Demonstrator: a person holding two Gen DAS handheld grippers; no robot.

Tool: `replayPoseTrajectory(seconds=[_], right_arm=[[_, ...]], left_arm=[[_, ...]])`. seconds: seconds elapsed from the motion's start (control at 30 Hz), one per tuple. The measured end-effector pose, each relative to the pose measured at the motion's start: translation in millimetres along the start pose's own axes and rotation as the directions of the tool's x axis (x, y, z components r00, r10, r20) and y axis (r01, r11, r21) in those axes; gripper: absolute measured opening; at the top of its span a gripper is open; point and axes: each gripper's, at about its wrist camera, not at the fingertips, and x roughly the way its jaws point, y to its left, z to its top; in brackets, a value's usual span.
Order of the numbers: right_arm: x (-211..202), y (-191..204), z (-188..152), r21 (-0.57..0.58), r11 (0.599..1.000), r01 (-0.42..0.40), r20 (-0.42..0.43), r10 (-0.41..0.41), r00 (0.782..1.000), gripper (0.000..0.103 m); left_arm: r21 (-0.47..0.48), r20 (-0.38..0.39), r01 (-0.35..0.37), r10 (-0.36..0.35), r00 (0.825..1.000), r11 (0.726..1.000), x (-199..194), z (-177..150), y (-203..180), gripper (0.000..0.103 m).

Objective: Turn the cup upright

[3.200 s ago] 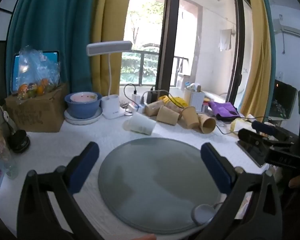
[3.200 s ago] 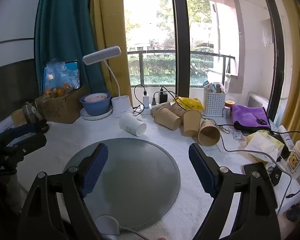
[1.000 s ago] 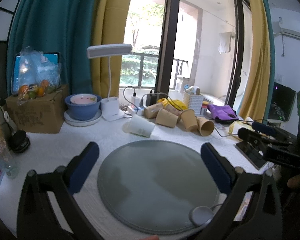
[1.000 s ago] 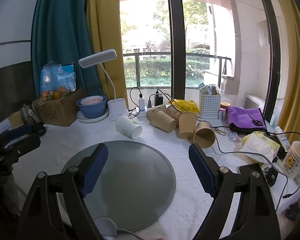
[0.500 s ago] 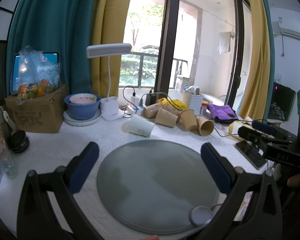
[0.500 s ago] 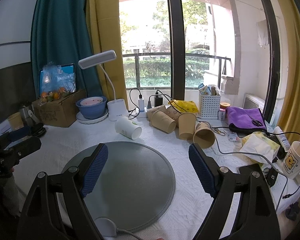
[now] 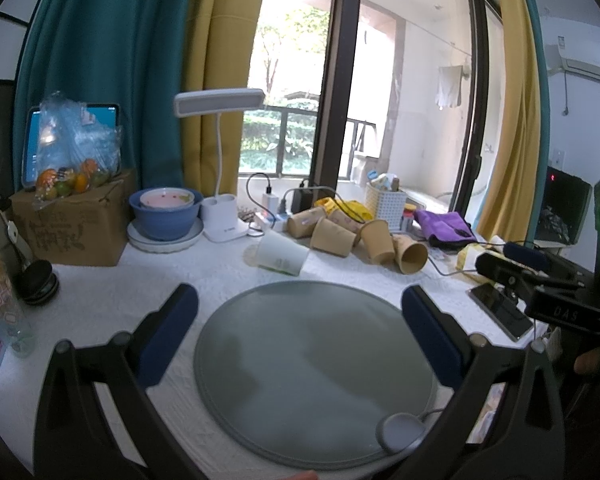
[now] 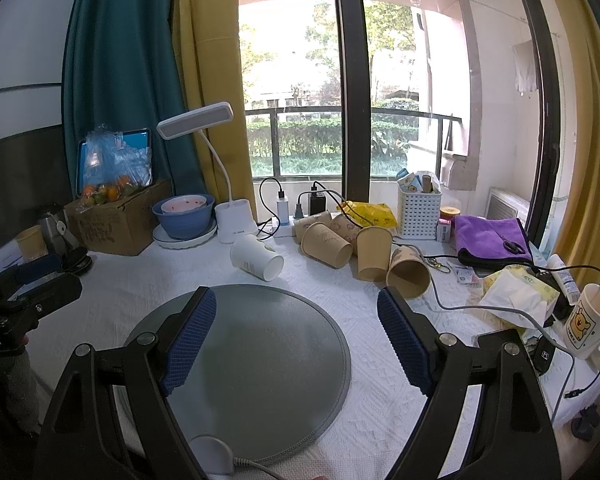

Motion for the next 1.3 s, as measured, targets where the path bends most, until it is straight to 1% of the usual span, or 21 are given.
replayPoseTrajectory(seconds=[0.13, 0.3, 0.5, 0.67, 0.83, 0.93, 1.0, 1.03, 1.17, 1.3], right_arm=[[4, -4, 5, 0.003, 1.000, 0.000, -0.001, 0.000, 1.000, 0.085], [18, -14, 9, 0.022, 1.000, 0.003, -0.015, -0.002, 1.000, 0.085], [45, -37, 9, 0.064, 0.998, 0.014, -0.039, -0.011, 0.999, 0.085], [71, -64, 14, 0.103, 0.994, 0.022, -0.051, -0.017, 0.999, 0.085], [99, -97, 19, 0.120, 0.992, 0.032, -0.055, -0.025, 0.998, 0.085], [119, -117, 23, 0.134, 0.990, 0.040, -0.064, -0.031, 0.997, 0.085], [132, -129, 25, 0.144, 0.988, 0.049, -0.070, -0.039, 0.997, 0.085], [138, -135, 26, 0.148, 0.988, 0.051, -0.073, -0.041, 0.996, 0.085], [163, -152, 32, 0.152, 0.986, 0.063, -0.087, -0.051, 0.995, 0.085], [184, -164, 38, 0.157, 0.985, 0.074, -0.101, -0.058, 0.993, 0.085]], left_arm=[[-0.001, -0.008, 0.003, -0.003, 1.000, 1.000, 4, -1, -2, 0.102], [-0.003, -0.047, 0.013, -0.013, 0.999, 1.000, 22, 0, -7, 0.102], [-0.010, -0.129, 0.010, -0.011, 0.992, 1.000, 65, 8, -14, 0.102], [-0.001, -0.190, 0.008, -0.009, 0.982, 1.000, 112, 21, -27, 0.102], [-0.005, -0.251, 0.024, -0.025, 0.968, 1.000, 168, 36, -44, 0.102], [-0.011, -0.280, 0.031, -0.033, 0.959, 0.999, 195, 43, -52, 0.102], [-0.015, -0.308, 0.028, -0.032, 0.951, 0.999, 222, 49, -60, 0.102], [-0.017, -0.313, 0.030, -0.034, 0.949, 0.999, 227, 49, -61, 0.102], [-0.041, -0.367, 0.030, -0.043, 0.929, 0.999, 273, 56, -71, 0.102], [-0.065, -0.413, 0.008, -0.034, 0.910, 0.998, 323, 62, -76, 0.102]])
